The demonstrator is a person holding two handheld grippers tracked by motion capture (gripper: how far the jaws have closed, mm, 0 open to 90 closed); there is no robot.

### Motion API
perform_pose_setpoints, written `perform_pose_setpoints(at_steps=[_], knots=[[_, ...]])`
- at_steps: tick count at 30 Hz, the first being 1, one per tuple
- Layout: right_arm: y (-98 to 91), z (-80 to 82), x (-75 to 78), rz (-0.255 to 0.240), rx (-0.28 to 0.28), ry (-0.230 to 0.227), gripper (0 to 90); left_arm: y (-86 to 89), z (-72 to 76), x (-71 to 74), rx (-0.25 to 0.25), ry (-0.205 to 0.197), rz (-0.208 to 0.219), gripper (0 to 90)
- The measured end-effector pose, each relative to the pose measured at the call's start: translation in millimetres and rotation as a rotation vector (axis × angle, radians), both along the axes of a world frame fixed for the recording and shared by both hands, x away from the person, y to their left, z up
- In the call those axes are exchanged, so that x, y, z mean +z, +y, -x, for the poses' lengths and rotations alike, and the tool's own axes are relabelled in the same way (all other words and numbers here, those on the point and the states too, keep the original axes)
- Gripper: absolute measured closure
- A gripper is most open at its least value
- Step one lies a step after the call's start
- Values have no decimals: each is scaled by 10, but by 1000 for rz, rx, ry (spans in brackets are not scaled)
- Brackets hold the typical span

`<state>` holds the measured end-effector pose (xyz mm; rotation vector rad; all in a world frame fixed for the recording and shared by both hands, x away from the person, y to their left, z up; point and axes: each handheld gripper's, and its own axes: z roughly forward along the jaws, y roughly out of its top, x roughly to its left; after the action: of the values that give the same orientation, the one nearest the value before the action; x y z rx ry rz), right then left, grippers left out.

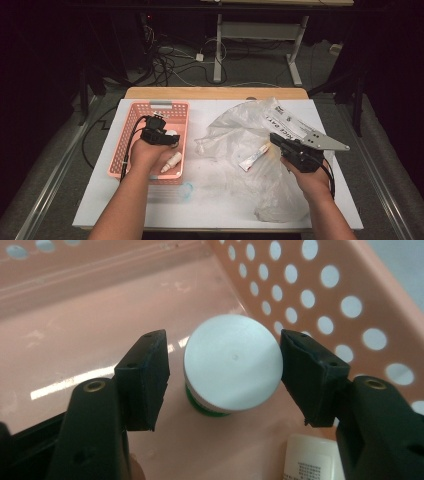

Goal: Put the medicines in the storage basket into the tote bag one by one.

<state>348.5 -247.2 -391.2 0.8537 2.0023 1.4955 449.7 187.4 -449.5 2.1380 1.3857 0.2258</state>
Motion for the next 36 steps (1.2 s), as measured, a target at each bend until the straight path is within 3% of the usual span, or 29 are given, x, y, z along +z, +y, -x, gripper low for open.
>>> perform_pose_setpoints(at_steps=[3,8,10,23,36], knots=[[0,2,2,-2,-1,1,900,-17,9,2,-12,-9,-16,472],[3,1,0,0,3,0,900,-37,14,12,-5,-13,-30,482],[4,-1,0,0,3,-2,900,-47,24,31,1,-35,-38,483],[14,1,0,-2,4,-2,900,12,134,237,13,-109,22,484],[20,11,5,2,7,-5,900,-17,414,400,-20,-228,85,485]])
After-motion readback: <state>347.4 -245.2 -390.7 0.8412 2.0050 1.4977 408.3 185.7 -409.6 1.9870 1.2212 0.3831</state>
